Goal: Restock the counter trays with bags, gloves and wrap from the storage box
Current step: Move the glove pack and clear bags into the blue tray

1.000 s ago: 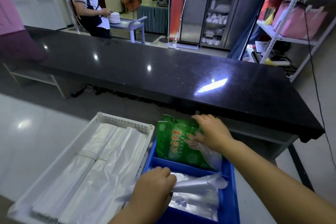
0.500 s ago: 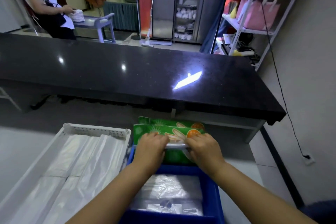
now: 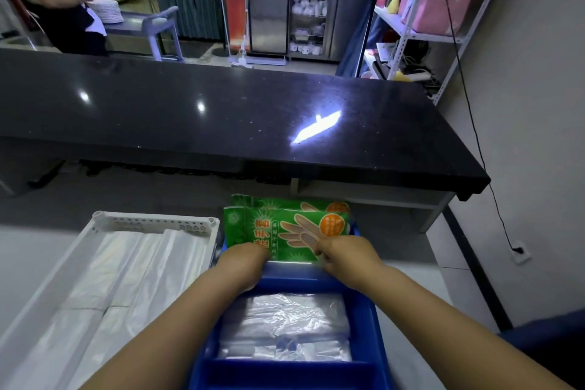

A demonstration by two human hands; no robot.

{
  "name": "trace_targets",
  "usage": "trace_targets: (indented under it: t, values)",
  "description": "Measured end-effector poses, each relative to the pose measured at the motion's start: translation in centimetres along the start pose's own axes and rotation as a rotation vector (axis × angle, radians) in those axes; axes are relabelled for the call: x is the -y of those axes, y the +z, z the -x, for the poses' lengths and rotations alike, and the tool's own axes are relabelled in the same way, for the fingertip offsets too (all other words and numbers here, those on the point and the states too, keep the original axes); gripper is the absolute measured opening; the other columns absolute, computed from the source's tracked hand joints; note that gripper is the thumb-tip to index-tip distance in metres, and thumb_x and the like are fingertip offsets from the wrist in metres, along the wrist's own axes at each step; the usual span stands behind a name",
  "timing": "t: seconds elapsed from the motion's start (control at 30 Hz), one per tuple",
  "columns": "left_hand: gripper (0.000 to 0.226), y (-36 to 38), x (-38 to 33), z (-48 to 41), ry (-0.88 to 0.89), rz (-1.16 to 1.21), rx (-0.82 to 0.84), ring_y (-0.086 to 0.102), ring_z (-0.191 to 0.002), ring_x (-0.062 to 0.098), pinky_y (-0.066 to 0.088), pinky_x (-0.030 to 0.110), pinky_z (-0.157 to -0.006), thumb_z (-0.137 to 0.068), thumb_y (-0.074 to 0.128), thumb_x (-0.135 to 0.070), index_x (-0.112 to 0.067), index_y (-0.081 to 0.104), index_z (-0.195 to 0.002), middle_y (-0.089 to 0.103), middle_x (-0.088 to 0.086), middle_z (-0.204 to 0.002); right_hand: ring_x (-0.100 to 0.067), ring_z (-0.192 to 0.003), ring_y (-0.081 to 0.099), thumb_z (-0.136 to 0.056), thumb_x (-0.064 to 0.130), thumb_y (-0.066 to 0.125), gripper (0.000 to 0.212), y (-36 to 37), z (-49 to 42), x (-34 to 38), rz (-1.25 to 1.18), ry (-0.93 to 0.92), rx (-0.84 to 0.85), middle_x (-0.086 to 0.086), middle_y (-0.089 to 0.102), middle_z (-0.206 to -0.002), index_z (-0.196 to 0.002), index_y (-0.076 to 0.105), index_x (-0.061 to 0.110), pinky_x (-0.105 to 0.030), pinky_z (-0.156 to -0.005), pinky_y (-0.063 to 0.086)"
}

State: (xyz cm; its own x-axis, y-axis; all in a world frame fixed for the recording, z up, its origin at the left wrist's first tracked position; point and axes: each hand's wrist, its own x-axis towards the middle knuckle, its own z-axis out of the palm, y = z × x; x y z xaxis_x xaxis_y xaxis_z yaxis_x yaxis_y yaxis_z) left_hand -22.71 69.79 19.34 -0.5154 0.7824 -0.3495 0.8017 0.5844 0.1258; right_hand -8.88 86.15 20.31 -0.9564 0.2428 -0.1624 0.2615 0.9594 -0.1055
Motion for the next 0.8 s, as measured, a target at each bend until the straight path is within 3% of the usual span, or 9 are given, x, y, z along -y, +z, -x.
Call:
trace_targets:
  t: [0.1, 0.2, 0.27, 0.43, 0.57, 0.67, 0.73, 0.8]
  values:
    - [0.029, -0.3, 0.3, 0.5, 0.029, -0.017, -0.056, 0.058, -0.100, 0.030, 0.045, 0.035, -0.078, -0.082, 0.043, -0.004, -0.016, 0.060, -0.101, 0.064, 0.010, -0.110, -0.028, -0.088, 0.063, -0.088, 0.025, 0.054, 0.020, 0.0, 0.6, -0.1, 0.041, 0.034, 0.008, -0.006, 0.069, -0.103, -0.106, 0.062, 0.026, -0.035, -0.071, 0.049]
    - [0.026, -1.0, 1.2, 1.2, 0.075, -0.167, -0.280, 0.057, -0.097, 0.029, 0.036, 0.029, -0.069, -0.078, 0.050, -0.008, -0.018, 0.060, -0.100, 0.067, 0.006, -0.102, -0.030, -0.090, 0.063, -0.089, 0.023, 0.053, 0.020, 0.5, 1.1, 0.0, 0.049, 0.045, 0.055, -0.008, 0.068, -0.105, -0.107, 0.063, 0.024, -0.038, -0.075, 0.053]
    - [0.023, -1.2, 1.8, 1.5, 0.075, -0.259, -0.326, 0.056, -0.096, 0.028, 0.033, 0.029, -0.069, -0.079, 0.052, -0.009, -0.018, 0.063, -0.096, 0.068, 0.005, -0.098, -0.029, -0.089, 0.063, -0.089, 0.024, 0.053, 0.020, 0.8, 1.2, -0.1, 0.014, 0.065, 0.008, -0.007, 0.069, -0.104, -0.105, 0.064, 0.024, -0.036, -0.074, 0.052]
    - [0.020, -1.1, 2.6, 1.8, 0.066, -0.198, -0.245, 0.058, -0.092, 0.027, 0.036, 0.030, -0.066, -0.083, 0.050, -0.015, -0.021, 0.065, -0.094, 0.066, 0.005, -0.095, -0.017, -0.076, 0.061, -0.088, 0.028, 0.057, 0.009, 0.5, 1.7, -1.0, -0.238, 0.244, -0.351, 0.002, 0.069, -0.088, -0.089, 0.065, 0.024, -0.028, -0.061, 0.045]
    - [0.016, -3.1, 2.9, 1.1, 0.034, 0.123, -0.540, 0.062, -0.082, 0.024, 0.041, 0.029, -0.061, -0.085, 0.056, -0.034, -0.022, 0.064, -0.090, 0.069, 0.001, -0.088, -0.010, -0.067, 0.056, -0.087, 0.021, 0.062, 0.009, 0.1, 1.4, -1.9, -0.448, 0.419, -0.539, 0.007, 0.061, -0.079, -0.083, 0.055, 0.026, -0.024, -0.056, 0.044]
    - [0.026, -3.7, 3.2, 0.2, -0.037, 0.192, -0.722, 0.056, -0.094, 0.029, 0.045, 0.038, -0.073, -0.083, 0.062, -0.024, -0.013, 0.061, -0.107, 0.063, 0.009, -0.104, -0.011, -0.071, 0.056, -0.088, 0.025, 0.061, 0.010, 0.4, 0.6, -2.1, -0.539, 0.516, -0.545, 0.008, 0.057, -0.082, -0.089, 0.051, 0.026, -0.025, -0.057, 0.046]
    - [0.042, -3.9, 3.3, -0.5, -0.068, 0.140, -0.691, 0.048, -0.111, 0.032, 0.042, 0.044, -0.088, -0.086, 0.058, -0.019, -0.011, 0.051, -0.127, 0.055, 0.013, -0.124, -0.013, -0.073, 0.057, -0.089, 0.028, 0.060, 0.010, 0.7, 0.1, -2.0, -0.584, 0.558, -0.508, 0.006, 0.059, -0.084, -0.094, 0.052, 0.024, -0.031, -0.061, 0.051]
    - [0.042, -3.8, 3.3, -1.3, -0.057, 0.096, -0.653, 0.042, -0.120, 0.033, 0.036, 0.044, -0.096, -0.092, 0.049, -0.018, -0.012, 0.046, -0.133, 0.053, 0.011, -0.131, -0.014, -0.073, 0.058, -0.089, 0.030, 0.059, 0.011, 0.8, -0.3, -1.9, -0.609, 0.585, -0.502, 0.005, 0.060, -0.084, -0.092, 0.051, 0.023, -0.034, -0.063, 0.052]
